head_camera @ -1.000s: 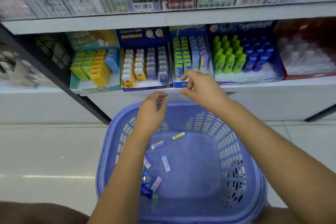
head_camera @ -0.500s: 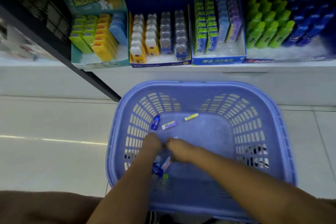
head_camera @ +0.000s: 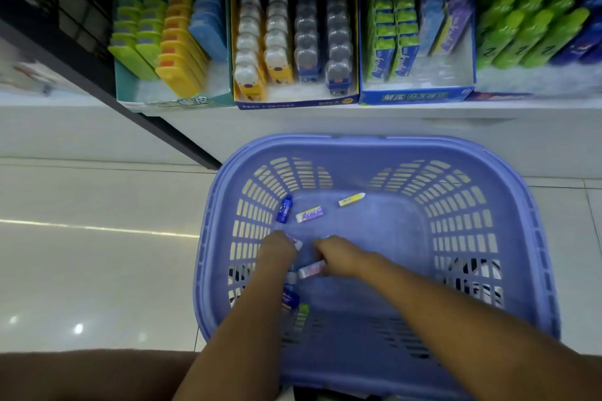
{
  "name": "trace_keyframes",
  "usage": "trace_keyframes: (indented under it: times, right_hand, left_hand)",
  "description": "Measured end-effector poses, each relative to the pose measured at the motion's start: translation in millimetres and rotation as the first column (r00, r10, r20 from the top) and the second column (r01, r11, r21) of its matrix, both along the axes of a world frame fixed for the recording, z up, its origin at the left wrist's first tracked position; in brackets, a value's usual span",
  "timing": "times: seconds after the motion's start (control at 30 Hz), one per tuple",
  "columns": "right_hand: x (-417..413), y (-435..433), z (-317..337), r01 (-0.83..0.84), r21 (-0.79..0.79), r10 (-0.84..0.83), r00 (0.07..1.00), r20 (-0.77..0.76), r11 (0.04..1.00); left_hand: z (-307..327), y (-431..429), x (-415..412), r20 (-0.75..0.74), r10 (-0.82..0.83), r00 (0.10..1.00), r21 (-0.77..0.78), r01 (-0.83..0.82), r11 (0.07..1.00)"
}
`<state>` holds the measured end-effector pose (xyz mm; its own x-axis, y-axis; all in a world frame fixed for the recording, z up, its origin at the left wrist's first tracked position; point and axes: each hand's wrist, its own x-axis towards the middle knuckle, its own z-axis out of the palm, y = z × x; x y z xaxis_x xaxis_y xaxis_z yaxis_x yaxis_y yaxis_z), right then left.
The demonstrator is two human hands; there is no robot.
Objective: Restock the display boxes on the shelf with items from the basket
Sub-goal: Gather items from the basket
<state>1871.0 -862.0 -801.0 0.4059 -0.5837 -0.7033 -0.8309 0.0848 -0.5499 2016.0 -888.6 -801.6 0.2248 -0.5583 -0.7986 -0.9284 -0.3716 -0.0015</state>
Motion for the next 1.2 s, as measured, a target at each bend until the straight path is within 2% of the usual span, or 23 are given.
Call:
trace_keyframes:
  times: [0.1, 0.13, 0.2, 0.23, 0.33, 0.43, 0.53, 0.57, 0.63, 0.7, 0.77, 0.83, 0.9, 1.0, 1.1, 1.13, 1.2]
  right_hand:
    - [-18, -26, 16, 0.032, 0.044, -0.032, 0.999, 0.019, 0.999]
    - [-23, -34, 23, 0.051, 0.069, -0.053, 0.998, 0.028, 0.996]
    - [-36, -50, 41, 0.099, 0.120, -0.112, 0.989, 0.102, 0.988]
    - [-43, -56, 53, 0.129, 0.120, -0.147, 0.978, 0.150, 0.984]
    - [-66, -68, 94, 0.234, 0.041, -0.236, 0.932, 0.276, 0.971]
    - [-79, -72, 135, 0.338, -0.084, -0.283, 0.881, 0.379, 0.937]
    - [-89, -70, 168, 0.439, -0.146, -0.327, 0.818, 0.474, 0.886]
    - [-92, -69, 178, 0.458, -0.153, -0.333, 0.802, 0.495, 0.876]
    - [-98, -68, 195, 0.499, -0.150, -0.351, 0.764, 0.541, 0.853]
    - [-106, -68, 210, 0.582, -0.033, -0.443, 0.653, 0.614, 0.812]
    - [-112, -67, 225, 0.621, 0.087, -0.509, 0.545, 0.667, 0.779]
    - [-113, -65, 239, 0.652, 0.054, -0.499, 0.521, 0.693, 0.756]
    - [-111, -65, 250, 0.706, -0.044, -0.469, 0.515, 0.717, 0.707]
    - [-113, -71, 261, 0.793, -0.213, -0.434, 0.511, 0.742, 0.570]
    - [-130, -81, 266, 0.851, -0.447, -0.434, 0.525, 0.732, 0.275]
    - [-136, -84, 266, 0.843, -0.499, -0.439, 0.534, 0.723, 0.203]
    - [-147, -92, 264, 0.822, -0.548, -0.443, 0.553, 0.706, 0.152]
  left_hand:
    - [15, -14, -3, -0.109, 0.138, 0.984, 0.057, -0.133, 0.990]
    - [19, -17, -4, -0.188, 0.237, 0.953, 0.076, -0.226, 0.971]
    - [31, -23, -11, -0.369, 0.452, 0.812, 0.118, -0.442, 0.889]
    - [42, -25, -14, -0.436, 0.510, 0.741, 0.149, -0.500, 0.853]
    - [74, -30, -26, -0.589, 0.556, 0.586, 0.274, -0.502, 0.820]
    - [106, -34, -34, -0.754, 0.548, 0.362, 0.400, -0.410, 0.820]
    - [131, -34, -41, -0.866, 0.482, 0.131, 0.409, -0.367, 0.835]
    - [139, -34, -44, -0.892, 0.442, 0.092, 0.382, -0.369, 0.848]
    - [155, -34, -51, -0.939, 0.329, 0.103, 0.264, -0.397, 0.879]
    - [169, -34, -60, -0.961, 0.191, 0.198, 0.085, -0.446, 0.891]
    - [184, -34, -67, -0.951, 0.052, 0.306, -0.109, -0.489, 0.865]
    - [197, -34, -71, -0.930, -0.068, 0.360, -0.258, -0.510, 0.821]
    - [209, -32, -76, -0.924, -0.138, 0.357, -0.323, -0.536, 0.780]
    - [222, -29, -81, -0.944, -0.111, 0.311, -0.288, -0.612, 0.737]
    - [230, -28, -81, -0.980, 0.038, 0.196, -0.110, -0.688, 0.717]
    - [232, -29, -79, -0.982, 0.081, 0.171, -0.062, -0.695, 0.717]
    - [234, -29, -76, -0.978, 0.134, 0.160, -0.015, -0.695, 0.719]
